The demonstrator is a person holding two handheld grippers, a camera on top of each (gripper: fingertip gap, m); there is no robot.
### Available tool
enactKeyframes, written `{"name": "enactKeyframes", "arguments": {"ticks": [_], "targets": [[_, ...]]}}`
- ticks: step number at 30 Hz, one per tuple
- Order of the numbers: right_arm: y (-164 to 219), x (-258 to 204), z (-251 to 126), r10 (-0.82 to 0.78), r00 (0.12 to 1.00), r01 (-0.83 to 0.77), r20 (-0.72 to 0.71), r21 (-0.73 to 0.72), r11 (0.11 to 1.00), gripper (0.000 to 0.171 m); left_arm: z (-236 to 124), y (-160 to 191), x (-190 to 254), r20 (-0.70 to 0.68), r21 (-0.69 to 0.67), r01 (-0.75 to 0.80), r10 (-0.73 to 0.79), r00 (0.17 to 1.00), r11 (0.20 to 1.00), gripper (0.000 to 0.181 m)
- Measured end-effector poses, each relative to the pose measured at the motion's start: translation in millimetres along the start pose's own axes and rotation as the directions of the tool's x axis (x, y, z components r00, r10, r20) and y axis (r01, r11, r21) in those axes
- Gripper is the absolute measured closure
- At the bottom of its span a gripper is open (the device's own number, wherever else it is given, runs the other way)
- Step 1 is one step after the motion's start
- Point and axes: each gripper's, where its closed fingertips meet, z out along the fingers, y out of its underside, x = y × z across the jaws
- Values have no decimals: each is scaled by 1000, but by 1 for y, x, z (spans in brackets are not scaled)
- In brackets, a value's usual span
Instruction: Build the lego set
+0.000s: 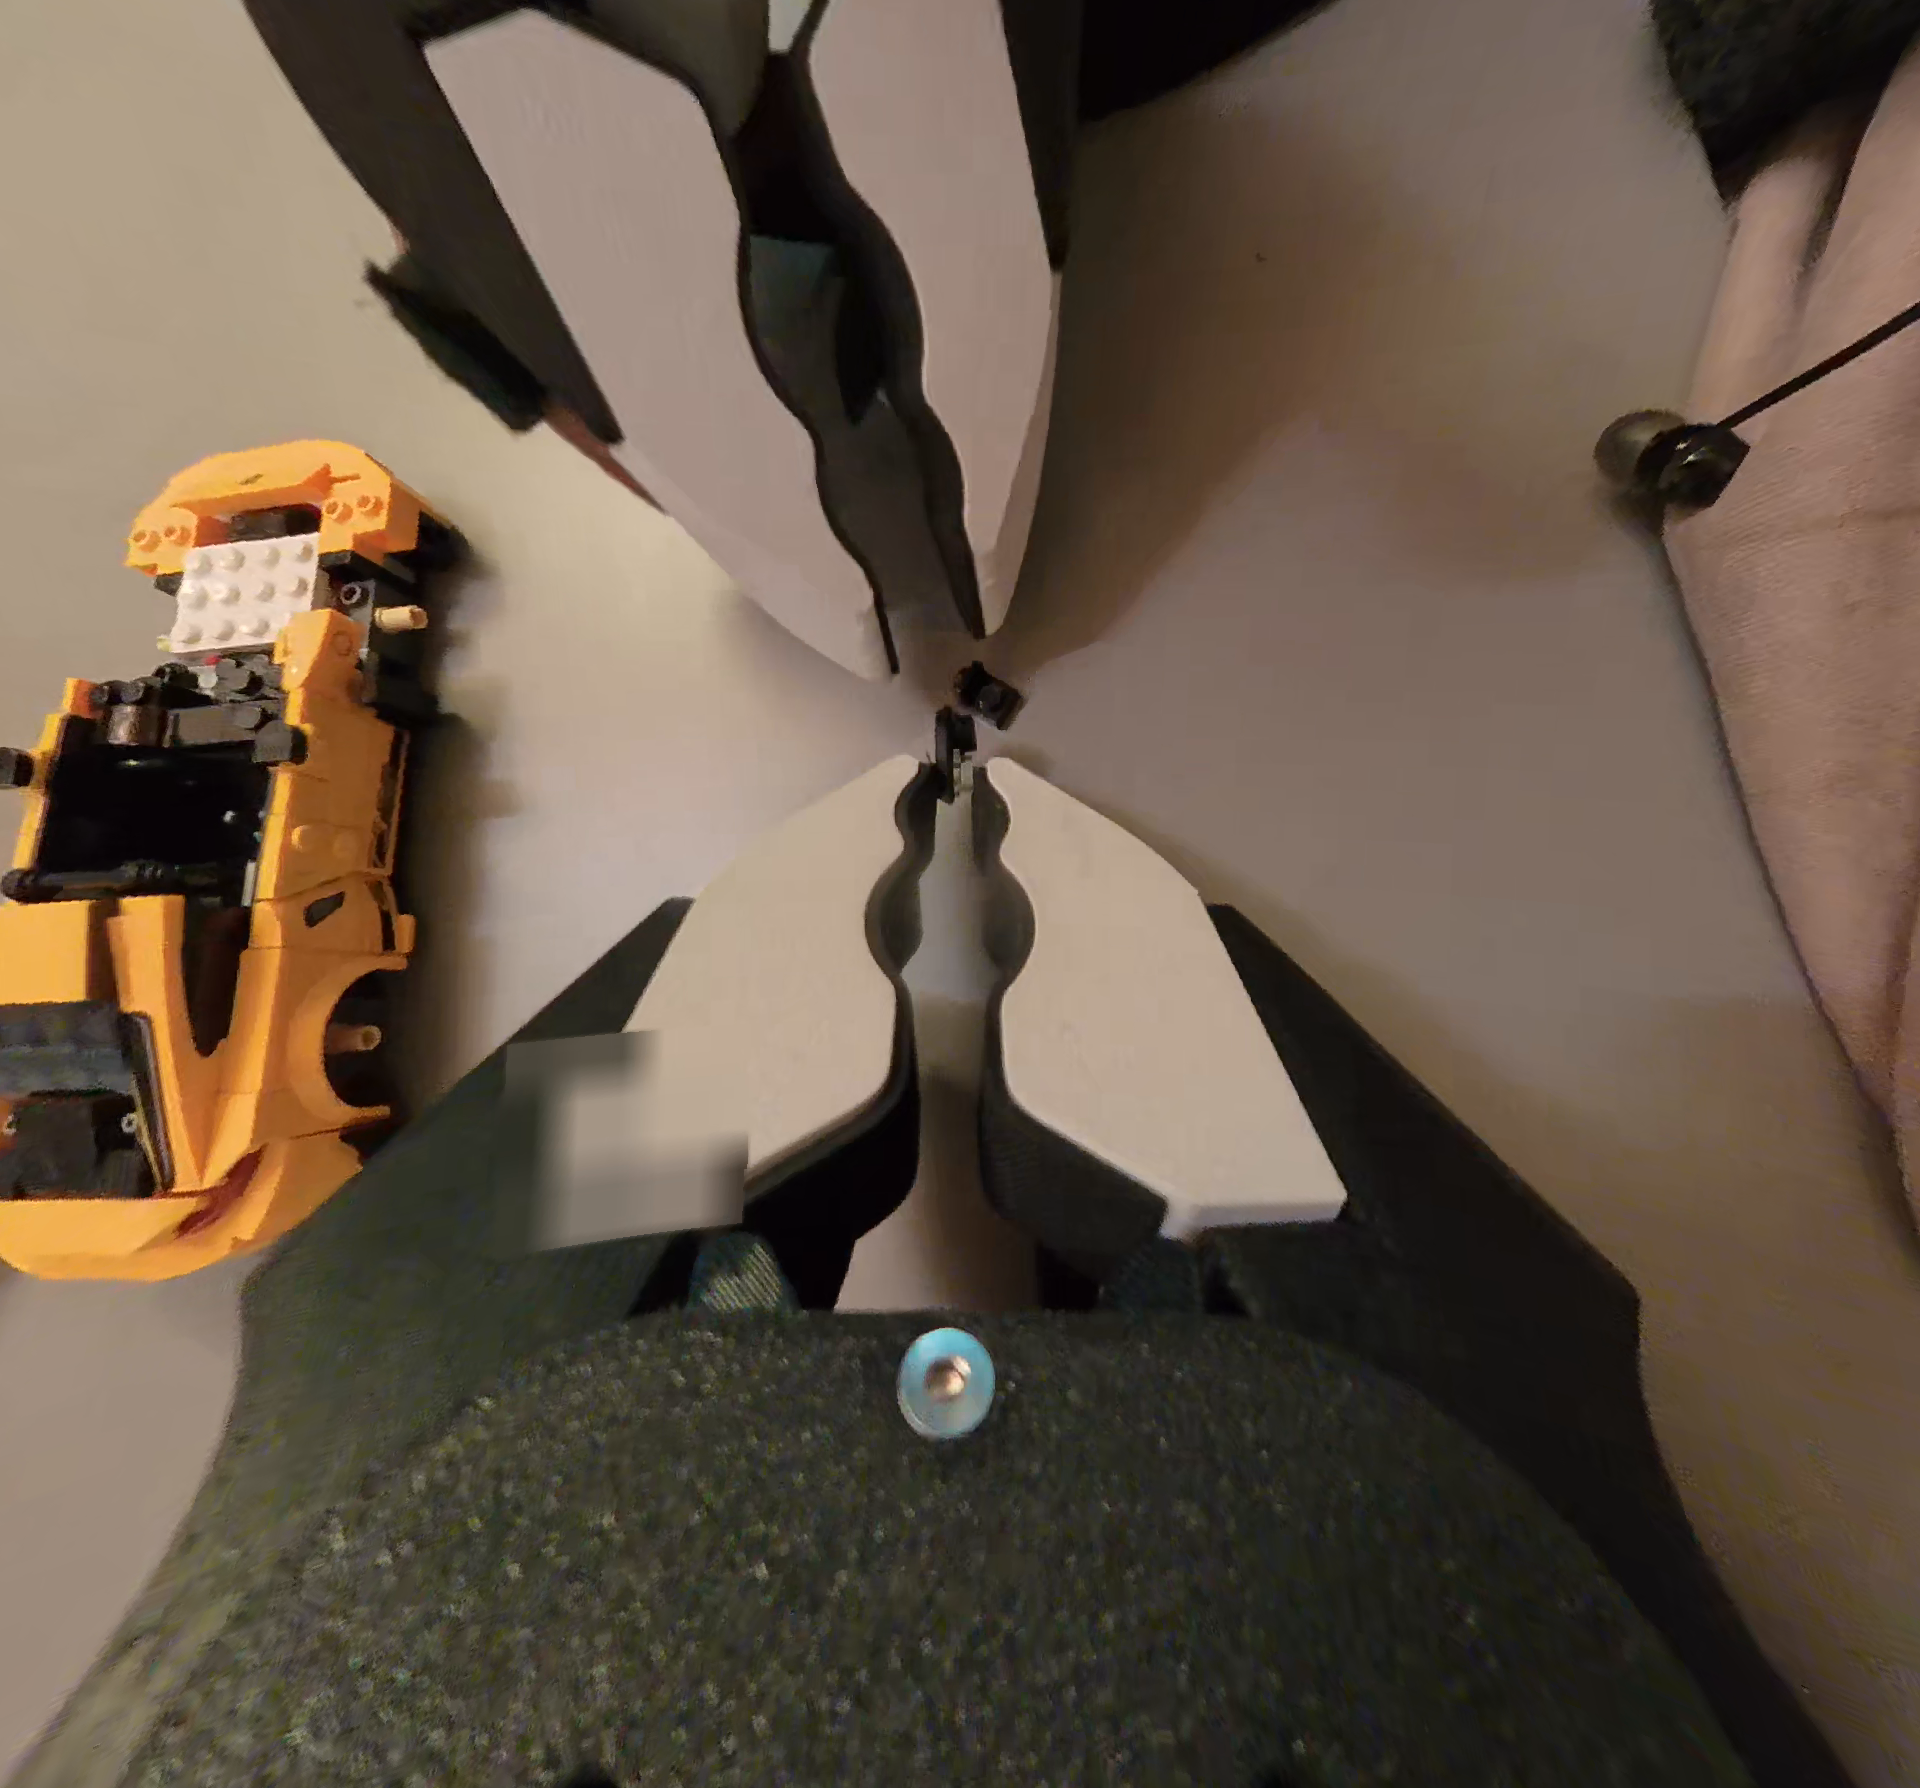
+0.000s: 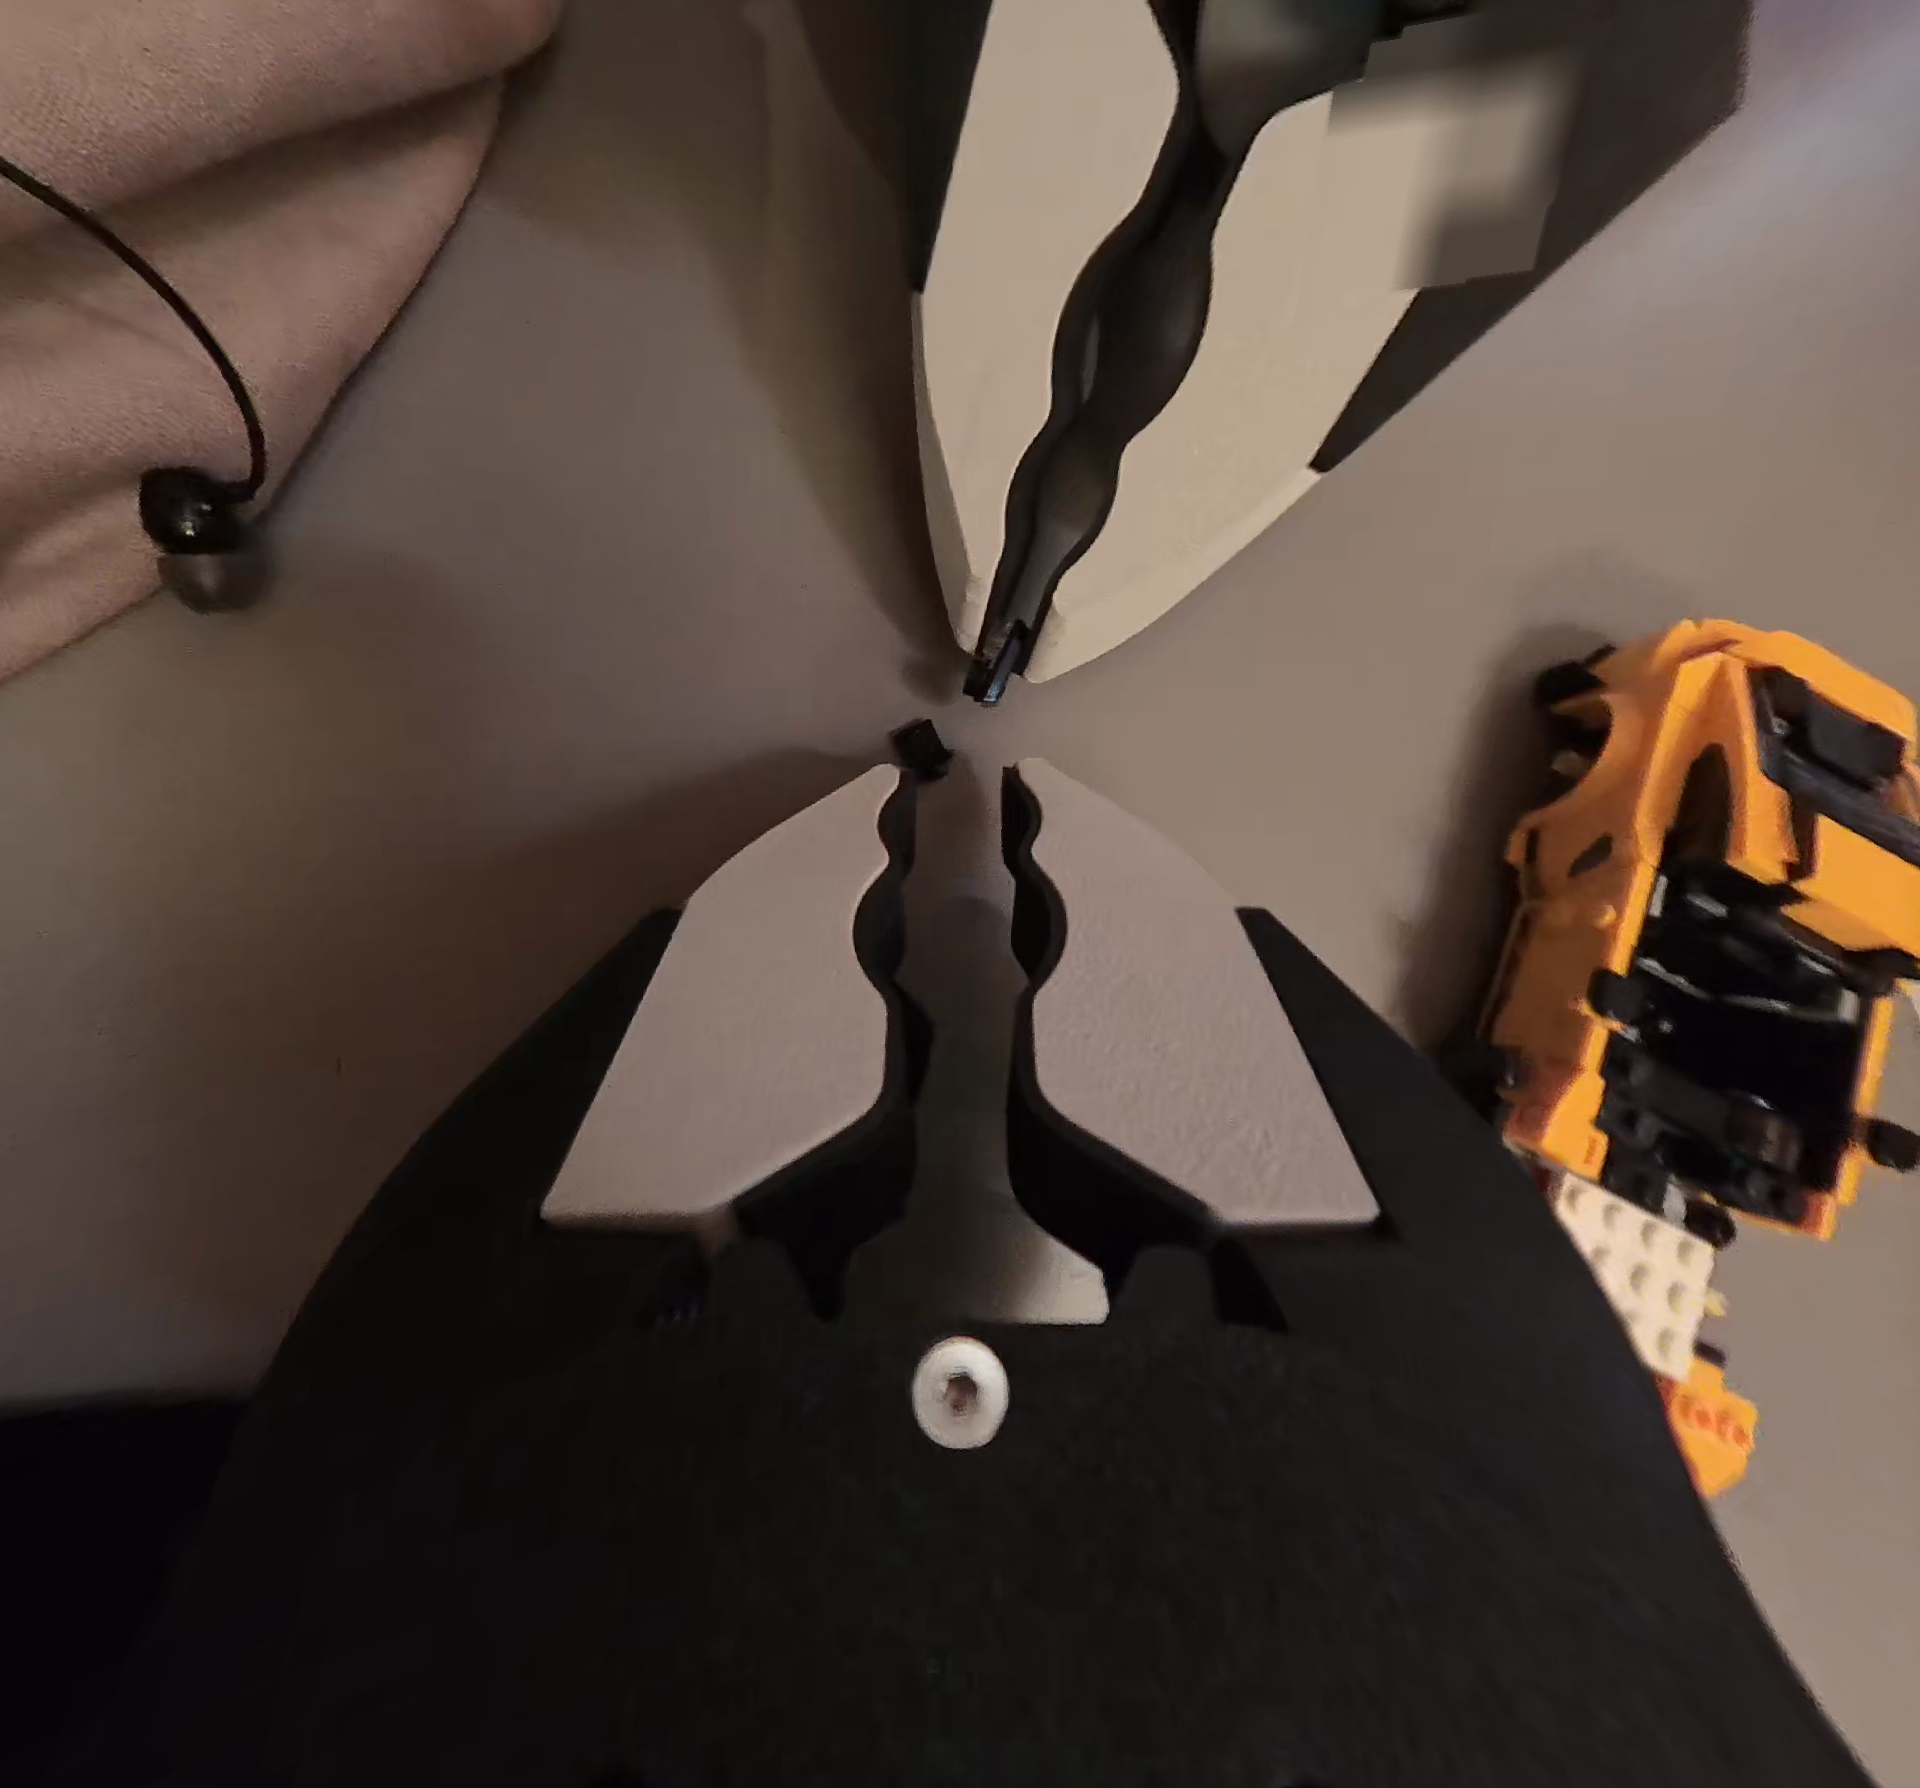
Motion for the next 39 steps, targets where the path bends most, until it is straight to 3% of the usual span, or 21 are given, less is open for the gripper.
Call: {"name": "enactKeyframes", "arguments": {"ticks": [7, 11, 14, 18, 26, 33, 37, 39], "targets": [[1, -8, 10, 11, 988, -1, 157, -62, 998, 162, 0, 3, 0, -11, -5, 5, -5, 1000, 1000, 175], [2, -11, 8, 250, 949, -223, 193, -155, 963, 164, 1, 4, 2, -15, -7, -4, 4, 1000, 1000, 175], [-7, -19, 4, 563, 793, -517, 234, -233, 824, 164, 1, 1, 3, 3, -1, -32, 32, 999, 999, 175], [-22, -19, 3, 834, 471, -803, 287, -252, 540, 164, 3, -2, 7, 16, -2, -77, 77, 997, 997, 175], [-9, -19, 10, 934, 264, -901, 241, -283, 328, 164, 8, 2, 11, 34, -52, -120, 121, 992, 991, 175], [-9, -16, 8, 942, 230, -920, 243, -263, 292, 158, 9, 2, 12, 26, -53, -111, 112, 993, 992, 175], [-10, -14, 5, 925, 290, -909, 247, -230, 347, 150, 9, 2, 12, 15, -46, -86, 87, 996, 995, 175], [-10, -12, 3, 895, 371, -888, 247, -187, 420, 146, 10, 2, 12, 11, -45, -76, 77, 997, 996, 175]]}}
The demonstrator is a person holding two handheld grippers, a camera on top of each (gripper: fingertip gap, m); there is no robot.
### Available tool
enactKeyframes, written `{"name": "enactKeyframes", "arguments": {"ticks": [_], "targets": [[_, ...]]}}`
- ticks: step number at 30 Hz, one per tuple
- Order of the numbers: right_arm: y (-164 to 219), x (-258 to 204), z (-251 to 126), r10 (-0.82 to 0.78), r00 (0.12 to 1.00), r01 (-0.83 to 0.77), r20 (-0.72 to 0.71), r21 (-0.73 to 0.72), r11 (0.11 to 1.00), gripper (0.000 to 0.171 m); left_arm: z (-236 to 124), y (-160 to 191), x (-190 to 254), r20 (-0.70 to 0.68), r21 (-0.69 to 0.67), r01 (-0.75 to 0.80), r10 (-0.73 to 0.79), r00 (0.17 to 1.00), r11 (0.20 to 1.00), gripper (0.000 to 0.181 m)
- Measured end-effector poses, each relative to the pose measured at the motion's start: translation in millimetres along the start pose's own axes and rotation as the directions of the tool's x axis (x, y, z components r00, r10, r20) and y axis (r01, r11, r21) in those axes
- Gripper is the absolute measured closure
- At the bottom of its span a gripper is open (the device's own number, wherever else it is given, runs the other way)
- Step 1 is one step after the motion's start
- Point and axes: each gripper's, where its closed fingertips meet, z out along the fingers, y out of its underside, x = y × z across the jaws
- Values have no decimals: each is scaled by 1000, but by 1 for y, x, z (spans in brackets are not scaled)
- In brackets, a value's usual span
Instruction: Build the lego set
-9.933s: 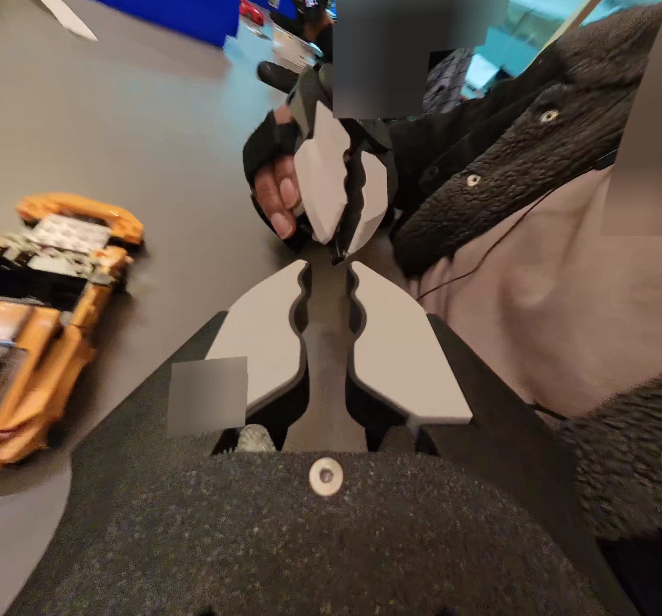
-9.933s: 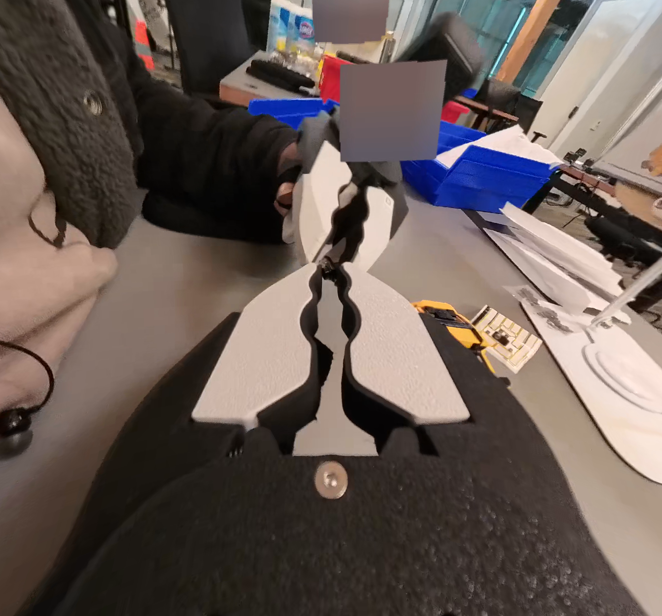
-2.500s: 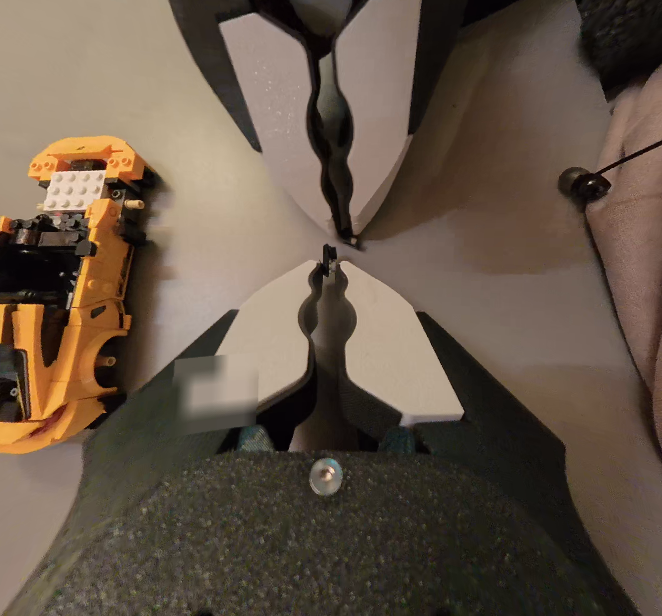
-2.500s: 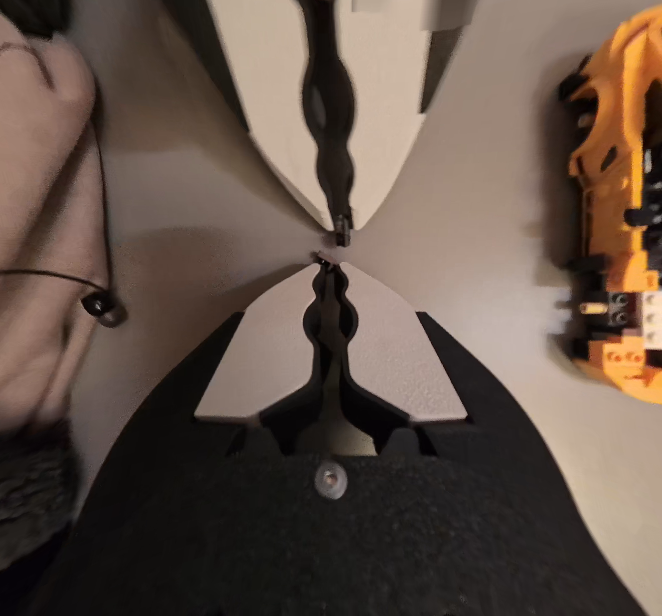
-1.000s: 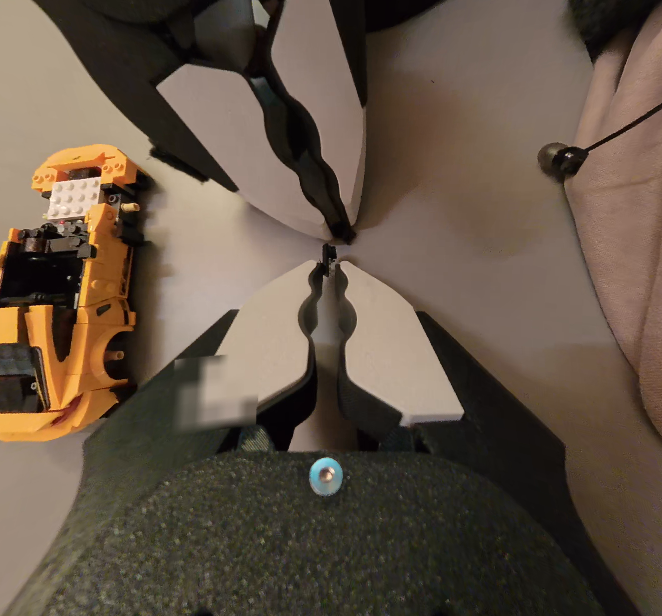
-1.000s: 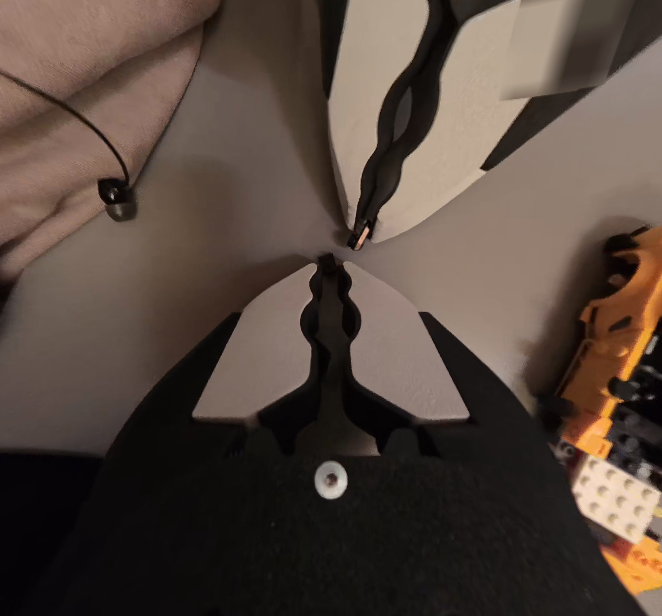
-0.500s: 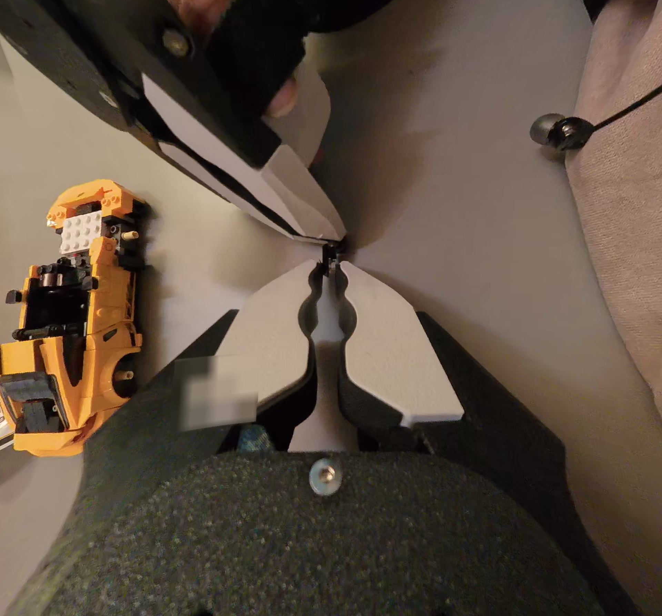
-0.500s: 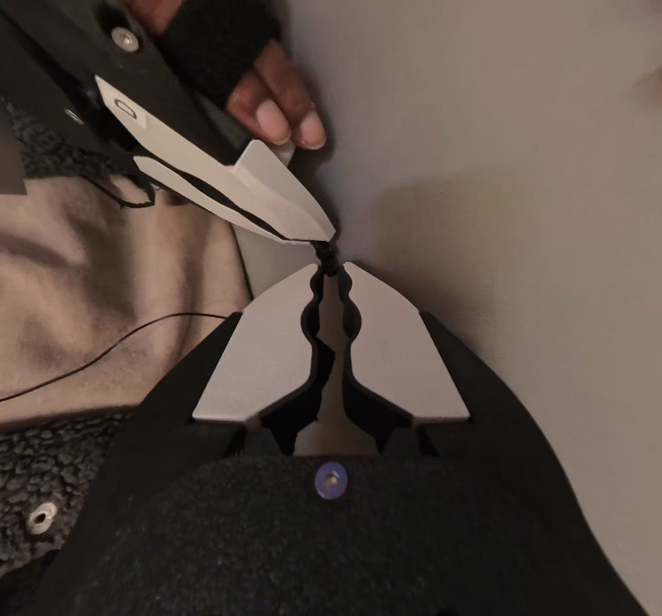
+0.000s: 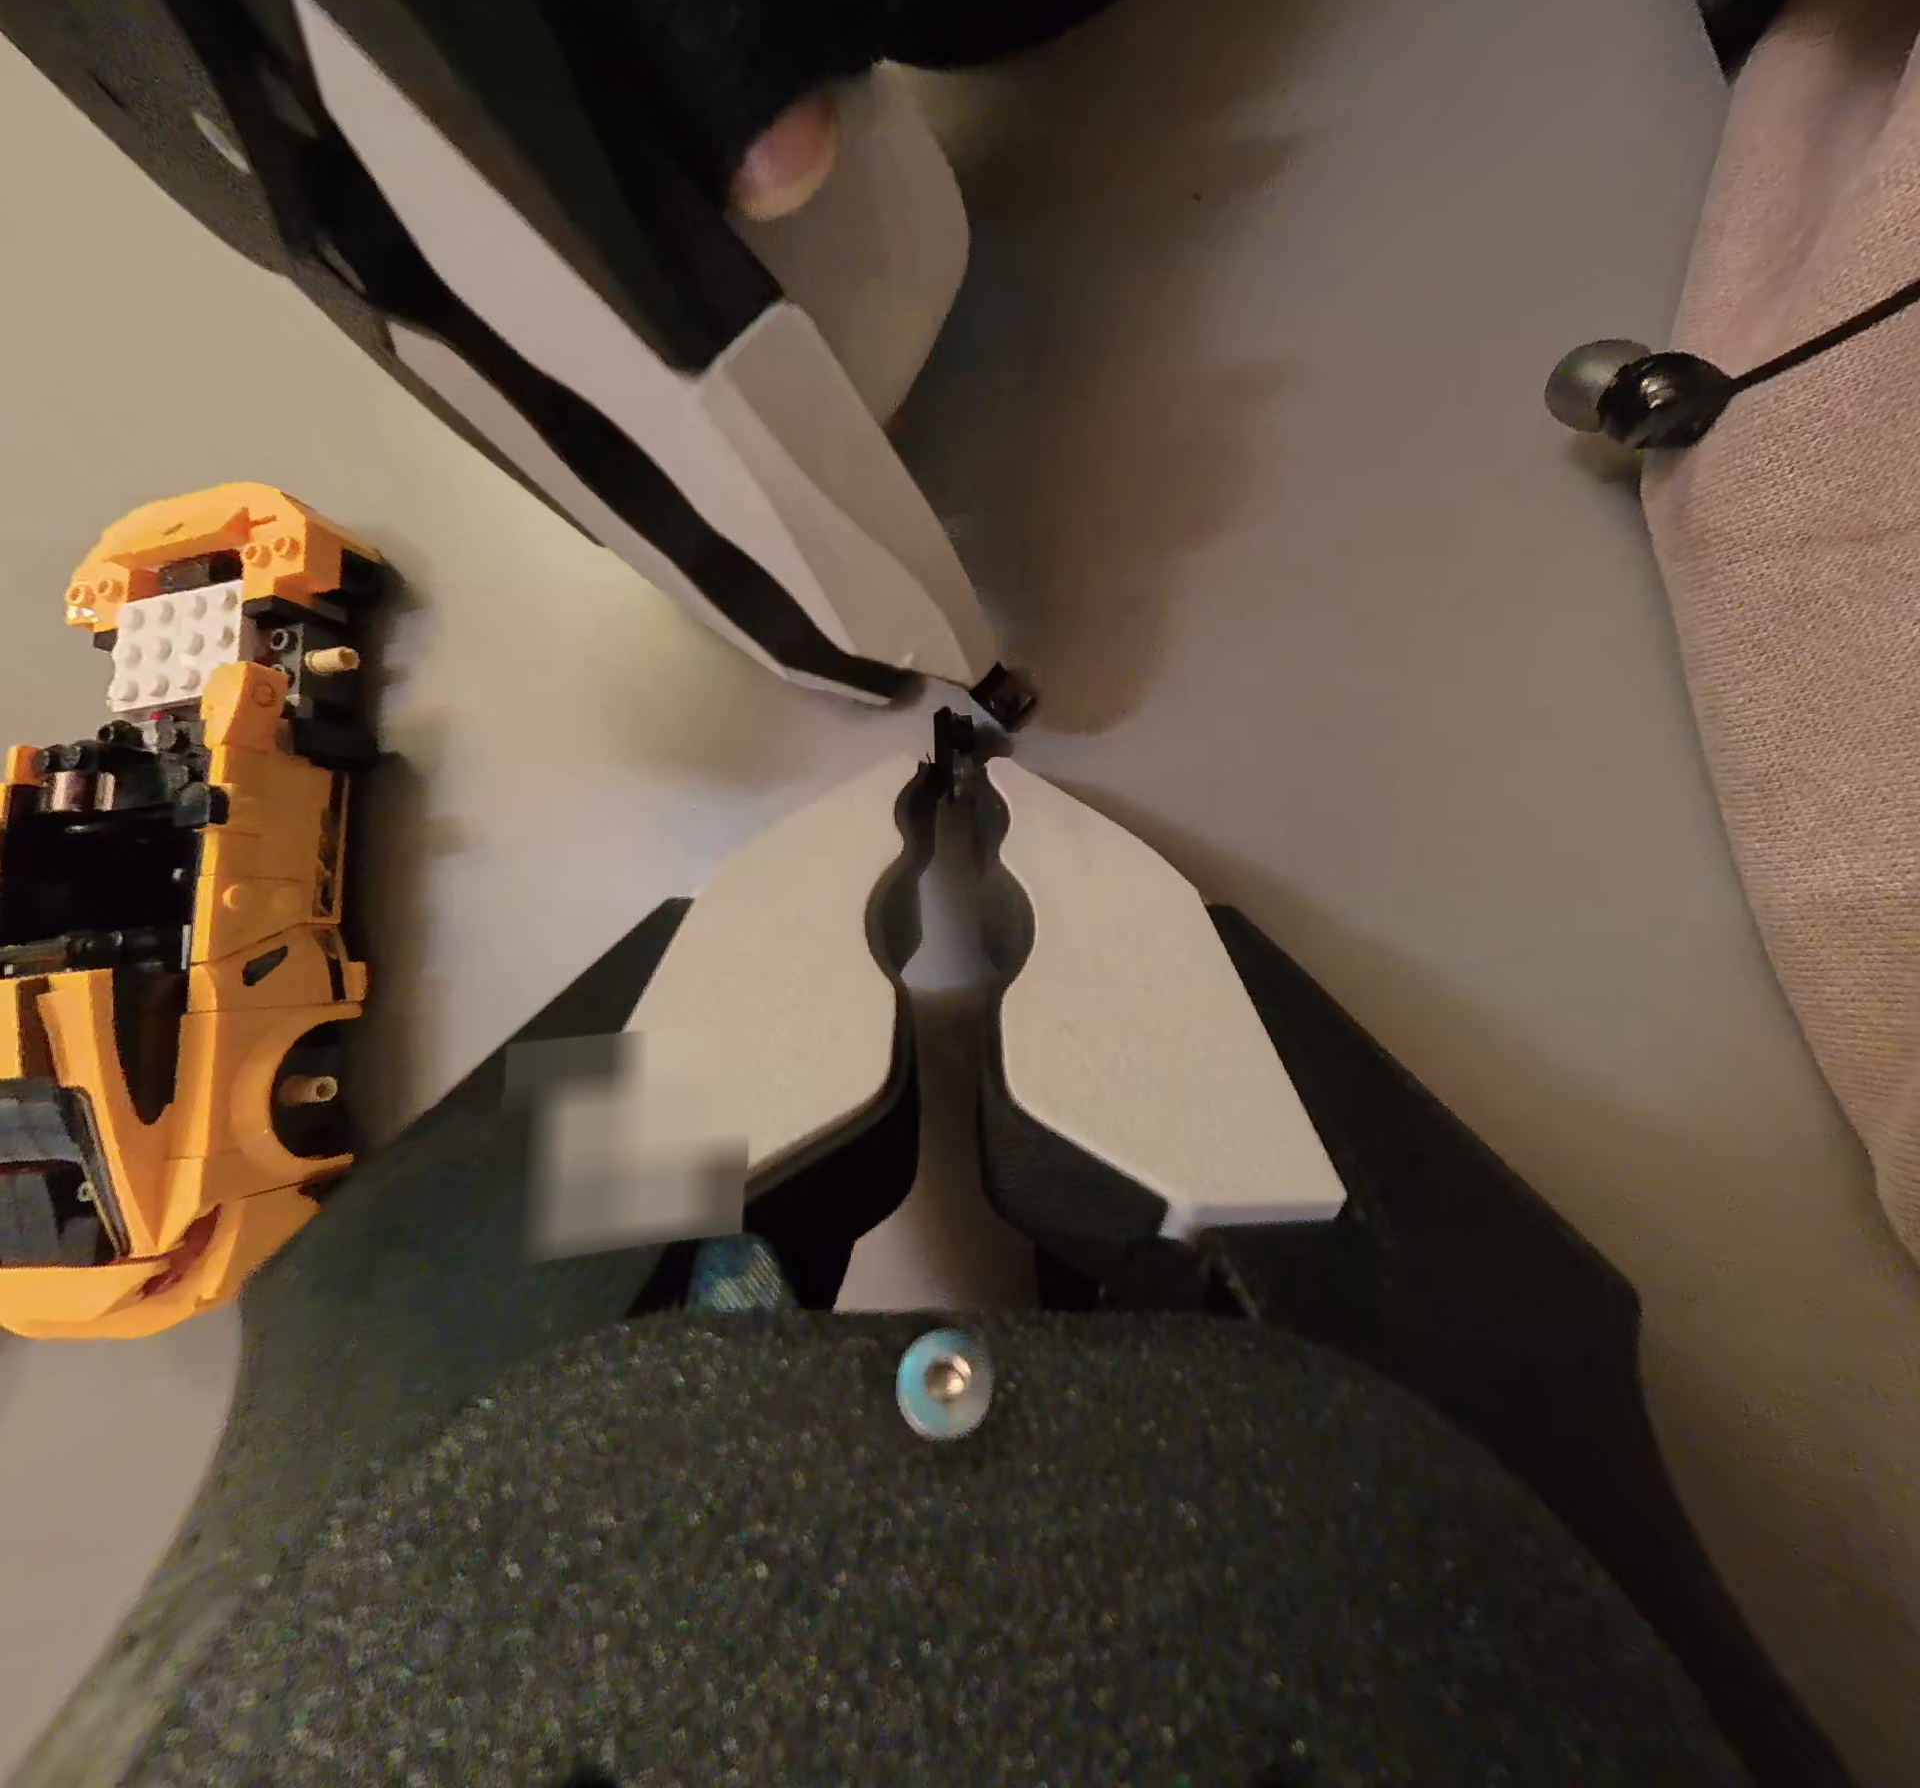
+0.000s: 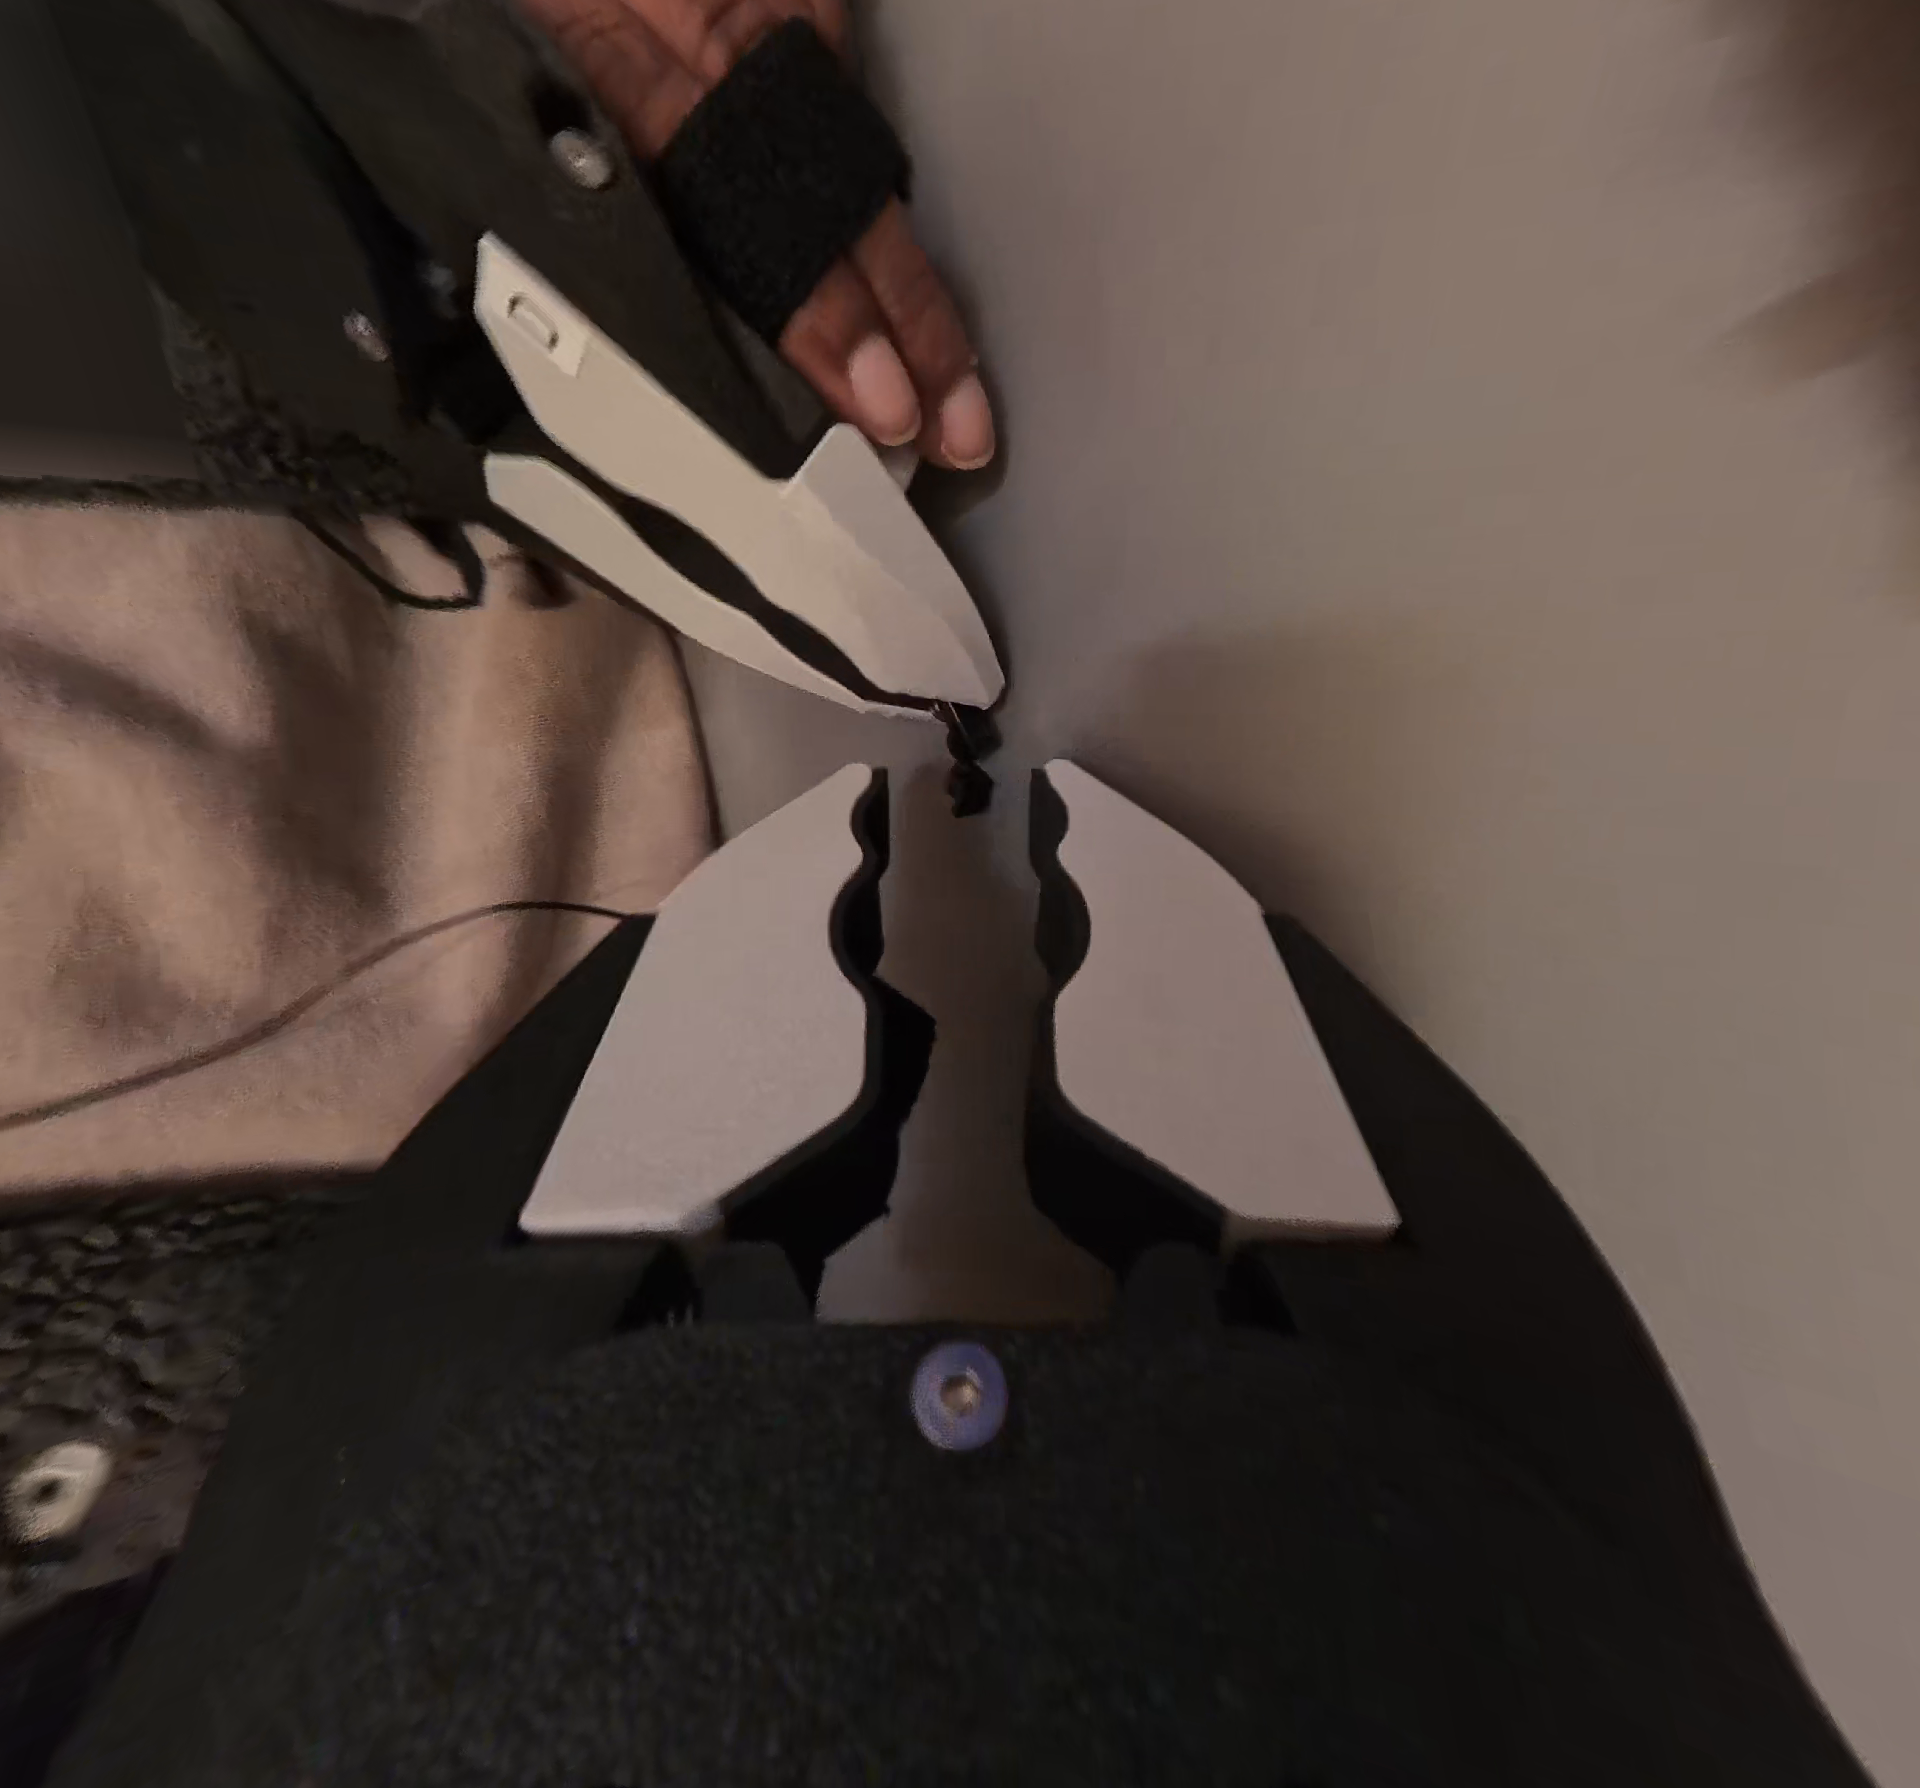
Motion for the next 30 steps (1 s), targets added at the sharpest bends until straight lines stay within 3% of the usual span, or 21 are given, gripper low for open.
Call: {"name": "enactKeyframes", "arguments": {"ticks": [3, 6, 8, 10, 16, 23, 30], "targets": [[2, 5, -7, -372, 916, 377, -148, 7, 926, 151, 0, 0, 1, -15, 3, 14, -14, 1000, 1000, 175], [10, 1, -4, -702, 660, 711, -269, -78, 698, 152, -1, -1, 3, -37, 14, 27, -27, 999, 1000, 175], [14, 1, 1, -810, 504, 815, -299, -145, 561, 152, -3, -4, 5, -62, 35, 45, -43, 997, 998, 175], [15, 3, 5, -849, 438, 848, -296, -178, 499, 151, -5, -7, 5, -62, 46, 48, -45, 997, 998, 175], [8, 8, 6, -822, 505, 815, -265, -168, 555, 152, 0, -5, 2, 13, -10, -12, 12, 1000, 1000, 175], [8, 7, 9, -698, 676, 680, -238, -164, 715, 164, 1, -2, -1, 102, -85, -124, 133, 986, 989, 175], [9, 6, 9, -504, 819, 495, -274, -107, 862, 165, 1, -3, -4, 217, -196, -275, 316, 924, 941, 175]]}}
